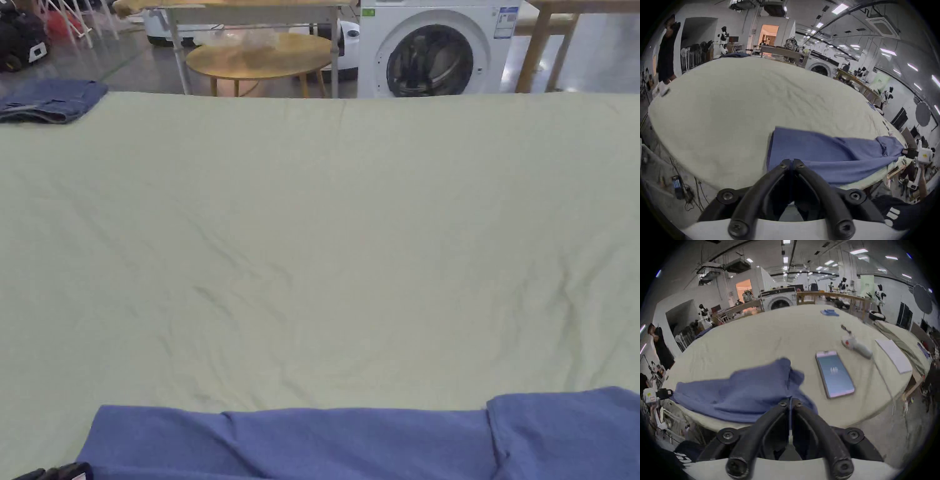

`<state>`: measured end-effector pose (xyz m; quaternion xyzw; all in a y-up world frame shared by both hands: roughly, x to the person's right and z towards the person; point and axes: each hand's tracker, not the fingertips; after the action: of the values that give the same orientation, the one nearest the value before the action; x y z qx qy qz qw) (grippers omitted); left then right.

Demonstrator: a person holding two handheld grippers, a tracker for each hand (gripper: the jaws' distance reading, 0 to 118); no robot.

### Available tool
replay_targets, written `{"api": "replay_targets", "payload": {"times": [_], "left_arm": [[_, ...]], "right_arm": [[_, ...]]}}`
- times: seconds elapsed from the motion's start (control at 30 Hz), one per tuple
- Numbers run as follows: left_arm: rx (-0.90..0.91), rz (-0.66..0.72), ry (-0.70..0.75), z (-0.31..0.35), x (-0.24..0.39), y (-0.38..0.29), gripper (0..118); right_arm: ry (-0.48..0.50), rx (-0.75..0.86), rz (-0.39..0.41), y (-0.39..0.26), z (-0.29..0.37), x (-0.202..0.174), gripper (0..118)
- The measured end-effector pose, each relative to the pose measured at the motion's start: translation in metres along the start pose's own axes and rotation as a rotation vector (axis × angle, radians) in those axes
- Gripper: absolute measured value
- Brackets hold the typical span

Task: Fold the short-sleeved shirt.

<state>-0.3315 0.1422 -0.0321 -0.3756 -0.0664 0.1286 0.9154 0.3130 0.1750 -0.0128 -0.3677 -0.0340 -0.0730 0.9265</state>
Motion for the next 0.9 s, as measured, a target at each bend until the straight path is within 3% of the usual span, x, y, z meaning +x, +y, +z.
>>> {"api": "replay_targets", "payload": {"times": [0.03, 0.07, 0.1, 0.13, 0.27, 0.4, 0.53, 0.57, 0.6, 0.67, 0.7, 0.9], "left_arm": [[0.006, -0.003, -0.001, -0.004, 0.000, -0.006, 32], [0.007, -0.007, 0.023, -0.006, 0.017, -0.003, 61], [0.000, -0.017, 0.051, -0.009, 0.025, -0.004, 72], [0.007, -0.019, 0.068, -0.008, 0.028, -0.006, 68], [0.130, -0.092, 0.083, 0.017, 0.031, 0.006, 69], [0.331, -0.211, 0.082, 0.057, 0.084, 0.045, 69], [0.504, -0.245, -0.010, 0.077, 0.118, 0.067, 69], [0.517, -0.253, -0.016, 0.079, 0.128, 0.071, 67], [0.547, -0.259, -0.013, 0.082, 0.137, 0.075, 53], [0.554, -0.264, -0.015, 0.078, 0.140, 0.080, 0], [0.549, -0.255, -0.028, 0.077, 0.141, 0.080, 0], [0.463, -0.164, -0.095, 0.066, 0.122, 0.079, 0]], "right_arm": [[-0.003, -0.001, 0.005, -0.008, -0.007, 0.000, 6], [-0.015, -0.002, 0.005, -0.017, -0.013, 0.000, 23], [-0.018, -0.016, -0.005, -0.024, -0.017, 0.001, 56], [-0.010, -0.012, -0.015, -0.031, -0.018, 0.003, 65], [0.010, 0.085, -0.069, -0.024, 0.008, 0.000, 65], [0.058, 0.273, 0.013, 0.018, 0.044, -0.027, 65], [0.157, 0.399, 0.075, 0.053, 0.056, -0.066, 65], [0.186, 0.411, 0.086, 0.061, 0.056, -0.077, 64], [0.209, 0.419, 0.089, 0.066, 0.053, -0.086, 58], [0.250, 0.429, 0.099, 0.071, 0.045, -0.100, 23], [0.243, 0.428, 0.098, 0.071, 0.040, -0.106, 0], [0.279, 0.375, 0.124, 0.071, 0.020, -0.118, 0]]}}
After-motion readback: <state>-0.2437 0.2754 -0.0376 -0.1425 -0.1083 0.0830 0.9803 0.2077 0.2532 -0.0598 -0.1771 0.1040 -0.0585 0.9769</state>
